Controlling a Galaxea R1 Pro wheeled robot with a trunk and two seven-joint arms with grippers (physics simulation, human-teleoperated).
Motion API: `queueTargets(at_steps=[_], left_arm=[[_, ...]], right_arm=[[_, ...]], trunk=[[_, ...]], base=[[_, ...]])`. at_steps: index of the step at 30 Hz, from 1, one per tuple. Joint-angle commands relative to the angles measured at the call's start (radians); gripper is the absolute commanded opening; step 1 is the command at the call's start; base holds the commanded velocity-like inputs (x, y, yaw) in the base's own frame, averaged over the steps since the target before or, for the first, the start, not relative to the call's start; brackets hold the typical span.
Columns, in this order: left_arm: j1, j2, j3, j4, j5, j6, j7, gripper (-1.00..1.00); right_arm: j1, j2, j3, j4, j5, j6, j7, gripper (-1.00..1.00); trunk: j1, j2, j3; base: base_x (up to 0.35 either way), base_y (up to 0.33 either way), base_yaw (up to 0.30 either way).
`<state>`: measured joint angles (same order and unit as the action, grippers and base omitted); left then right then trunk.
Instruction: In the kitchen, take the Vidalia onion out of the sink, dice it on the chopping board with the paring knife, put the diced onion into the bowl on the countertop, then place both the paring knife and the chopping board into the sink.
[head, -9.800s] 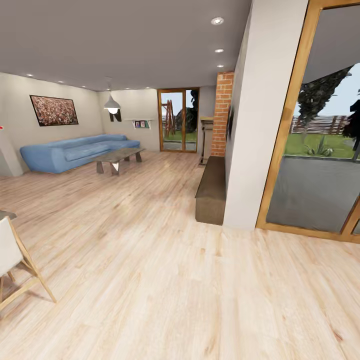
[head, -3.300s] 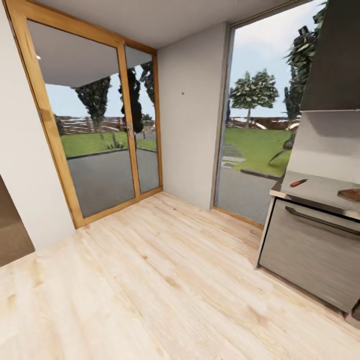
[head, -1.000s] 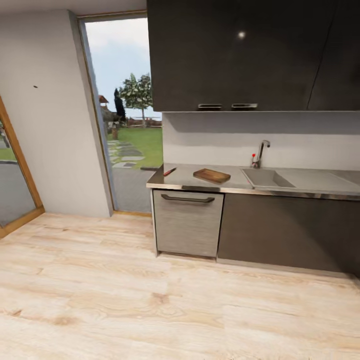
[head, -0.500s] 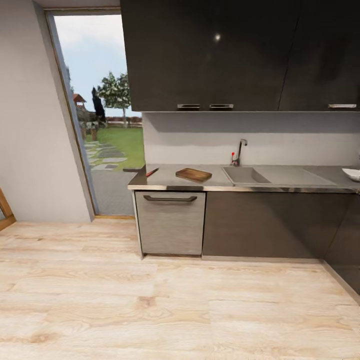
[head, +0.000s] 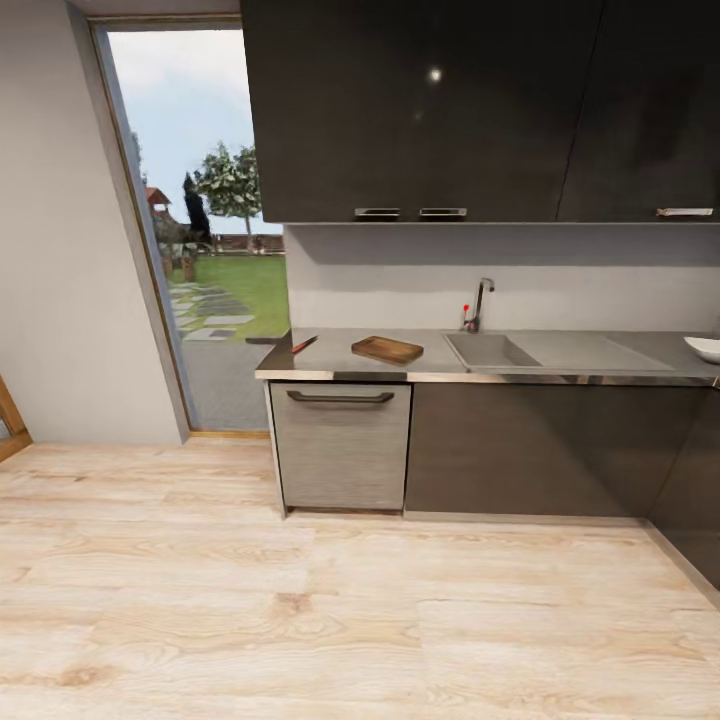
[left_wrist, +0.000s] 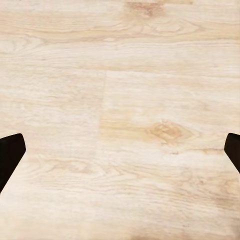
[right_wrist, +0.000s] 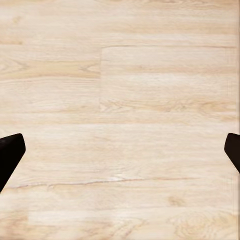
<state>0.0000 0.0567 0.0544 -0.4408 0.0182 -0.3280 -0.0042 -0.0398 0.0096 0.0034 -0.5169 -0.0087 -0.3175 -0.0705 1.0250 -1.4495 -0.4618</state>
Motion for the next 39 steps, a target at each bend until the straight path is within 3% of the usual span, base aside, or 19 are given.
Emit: queueTargets(at_steps=[1, 39], left_arm=[[0.0, 0.0, 0.001, -0.001, 0.002, -0.002, 0.0, 1.0], [0.0, 0.0, 0.001, -0.001, 0.002, -0.002, 0.0, 1.0]], right_arm=[[-0.001, -0.001, 0.001, 0.002, -0.001, -0.003, -0.003, 1.0], [-0.002, -0.002, 0.001, 0.034, 0.0, -0.008, -0.003, 1.0]], trunk=[[0.0, 0.0, -0.001], [-0.146, 0.266, 0.118]], base=[[0.0, 0.0, 0.0], [0.0, 0.0, 0.0]])
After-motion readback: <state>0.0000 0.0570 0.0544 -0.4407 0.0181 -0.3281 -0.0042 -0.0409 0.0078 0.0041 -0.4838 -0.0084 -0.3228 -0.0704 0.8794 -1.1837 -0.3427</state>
